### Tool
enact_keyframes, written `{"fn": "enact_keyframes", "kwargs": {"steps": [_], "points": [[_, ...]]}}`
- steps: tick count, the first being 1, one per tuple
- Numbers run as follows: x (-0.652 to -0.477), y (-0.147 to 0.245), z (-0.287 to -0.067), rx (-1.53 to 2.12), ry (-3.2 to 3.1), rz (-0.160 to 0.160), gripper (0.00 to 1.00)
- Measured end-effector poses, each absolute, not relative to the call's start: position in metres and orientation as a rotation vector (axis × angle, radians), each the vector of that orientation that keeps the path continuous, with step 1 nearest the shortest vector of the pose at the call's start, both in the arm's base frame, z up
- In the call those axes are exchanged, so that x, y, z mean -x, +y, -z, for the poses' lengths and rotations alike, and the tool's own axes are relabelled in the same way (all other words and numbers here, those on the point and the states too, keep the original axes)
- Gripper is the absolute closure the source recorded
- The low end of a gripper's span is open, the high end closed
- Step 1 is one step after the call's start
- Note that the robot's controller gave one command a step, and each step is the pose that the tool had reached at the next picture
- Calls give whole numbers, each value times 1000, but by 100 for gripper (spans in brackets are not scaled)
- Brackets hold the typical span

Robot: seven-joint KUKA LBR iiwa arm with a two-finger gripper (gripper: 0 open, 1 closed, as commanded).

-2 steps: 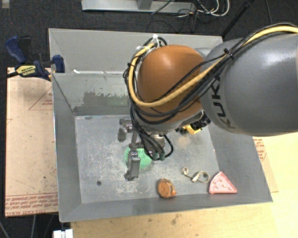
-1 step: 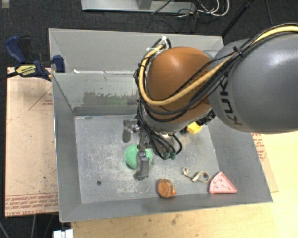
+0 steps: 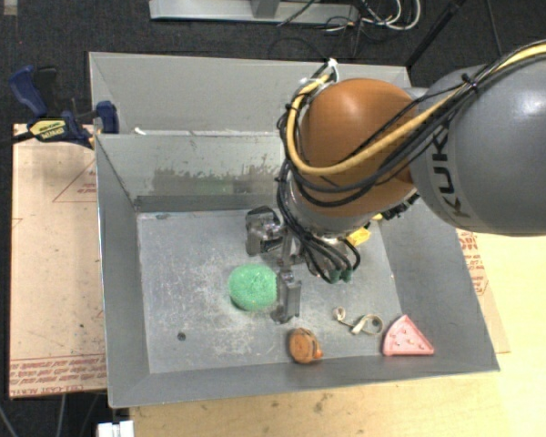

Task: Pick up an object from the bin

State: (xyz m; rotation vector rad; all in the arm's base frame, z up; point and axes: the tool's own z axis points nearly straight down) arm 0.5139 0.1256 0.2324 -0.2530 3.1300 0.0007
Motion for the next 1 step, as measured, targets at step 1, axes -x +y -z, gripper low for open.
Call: {"fn": "enact_keyframes", "kwargs": {"steps": [1], "points": [[-518, 117, -218, 25, 3140, -2, 0]]}}
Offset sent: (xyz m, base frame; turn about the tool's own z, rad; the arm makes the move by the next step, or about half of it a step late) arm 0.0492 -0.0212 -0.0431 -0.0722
